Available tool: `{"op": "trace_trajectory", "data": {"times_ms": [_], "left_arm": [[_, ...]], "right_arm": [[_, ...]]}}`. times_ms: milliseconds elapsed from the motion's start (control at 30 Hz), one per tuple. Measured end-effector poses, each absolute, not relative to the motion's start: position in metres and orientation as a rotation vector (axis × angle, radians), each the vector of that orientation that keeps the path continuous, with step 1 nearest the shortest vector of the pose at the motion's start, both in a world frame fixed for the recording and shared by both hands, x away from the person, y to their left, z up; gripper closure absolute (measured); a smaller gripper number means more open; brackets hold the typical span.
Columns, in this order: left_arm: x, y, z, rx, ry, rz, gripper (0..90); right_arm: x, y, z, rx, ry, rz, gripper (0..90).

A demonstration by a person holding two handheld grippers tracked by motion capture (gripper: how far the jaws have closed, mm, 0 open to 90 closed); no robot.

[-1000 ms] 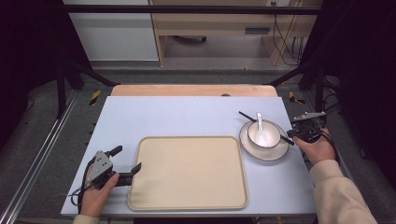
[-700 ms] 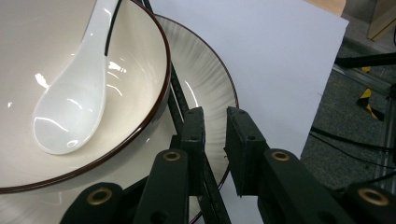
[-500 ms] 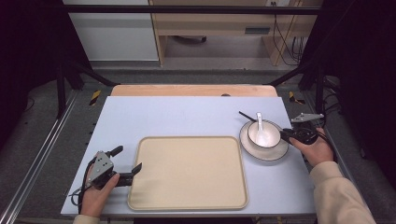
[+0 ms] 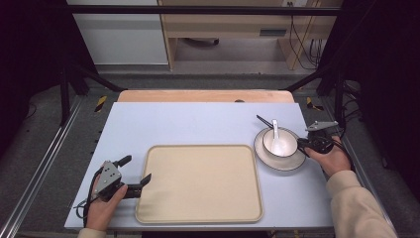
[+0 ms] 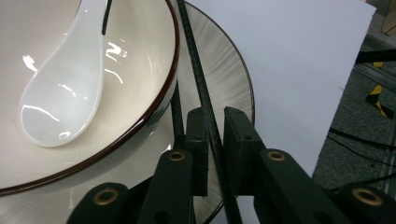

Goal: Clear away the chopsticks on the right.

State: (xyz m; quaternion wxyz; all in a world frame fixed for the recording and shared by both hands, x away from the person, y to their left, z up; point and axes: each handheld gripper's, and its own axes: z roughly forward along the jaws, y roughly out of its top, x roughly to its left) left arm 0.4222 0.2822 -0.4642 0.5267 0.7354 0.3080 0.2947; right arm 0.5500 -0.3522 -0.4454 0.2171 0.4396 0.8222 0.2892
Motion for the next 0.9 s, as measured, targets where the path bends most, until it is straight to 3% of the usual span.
{"op": "trace_trajectory", "data": {"times_ms": [300,533,667,900], "left_arm": [[0.422,0.284,-0.463,1.751,0.743,0.713,5.0],[0.422,0.284,-0.463,1.751,0.745,0.716,4.9],[0.422,0.284,-0.463,1.757,0.74,0.721,5.0],[0.421,0.285,-0.462,1.755,0.738,0.726,4.9]], "right_arm": [[0.539,-0.358,-0.427,1.246,2.165,0.826,85.5],[0.498,-0.343,-0.389,1.191,2.051,0.937,85.5],[0.449,-0.297,-0.369,1.065,2.064,1.01,85.5],[0.411,-0.226,-0.4,1.031,2.184,1.018,85.5]]}}
